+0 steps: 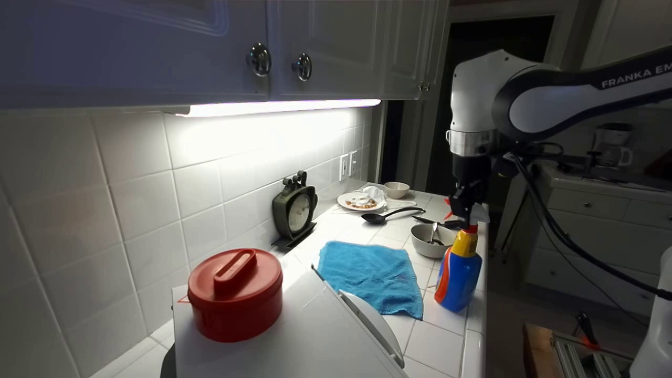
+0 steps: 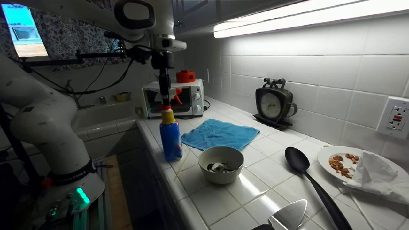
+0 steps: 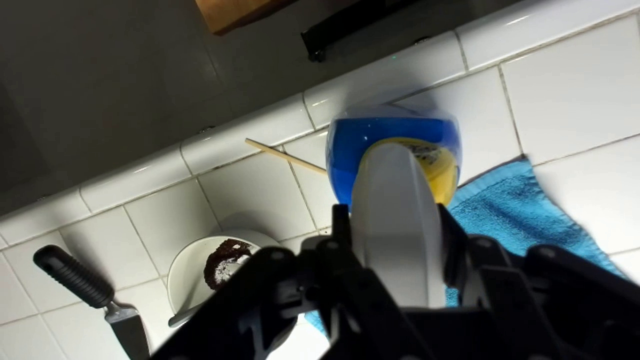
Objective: Squeeze the spray bottle
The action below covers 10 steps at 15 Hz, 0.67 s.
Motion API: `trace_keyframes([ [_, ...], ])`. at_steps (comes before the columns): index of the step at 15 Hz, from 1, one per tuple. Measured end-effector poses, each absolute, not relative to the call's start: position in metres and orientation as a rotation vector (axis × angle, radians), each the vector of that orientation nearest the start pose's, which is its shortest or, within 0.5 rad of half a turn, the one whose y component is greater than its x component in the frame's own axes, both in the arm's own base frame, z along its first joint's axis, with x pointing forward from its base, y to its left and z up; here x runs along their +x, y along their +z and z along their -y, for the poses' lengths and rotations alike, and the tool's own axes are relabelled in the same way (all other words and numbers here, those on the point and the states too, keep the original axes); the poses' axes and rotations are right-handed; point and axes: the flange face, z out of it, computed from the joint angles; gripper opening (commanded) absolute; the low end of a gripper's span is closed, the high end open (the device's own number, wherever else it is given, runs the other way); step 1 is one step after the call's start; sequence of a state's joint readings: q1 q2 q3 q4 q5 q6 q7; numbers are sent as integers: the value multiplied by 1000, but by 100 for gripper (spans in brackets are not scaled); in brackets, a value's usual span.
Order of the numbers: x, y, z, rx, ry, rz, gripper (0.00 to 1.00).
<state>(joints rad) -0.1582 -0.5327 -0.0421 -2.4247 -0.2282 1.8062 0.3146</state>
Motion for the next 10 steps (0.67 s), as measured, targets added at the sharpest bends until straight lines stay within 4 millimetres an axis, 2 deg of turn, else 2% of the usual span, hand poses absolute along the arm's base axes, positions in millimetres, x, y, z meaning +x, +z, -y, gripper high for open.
trace_keyframes([
  [5,365,492,102,-3205,135,-858,16],
  [10,351,496,127,-3130,231,-1013,16],
])
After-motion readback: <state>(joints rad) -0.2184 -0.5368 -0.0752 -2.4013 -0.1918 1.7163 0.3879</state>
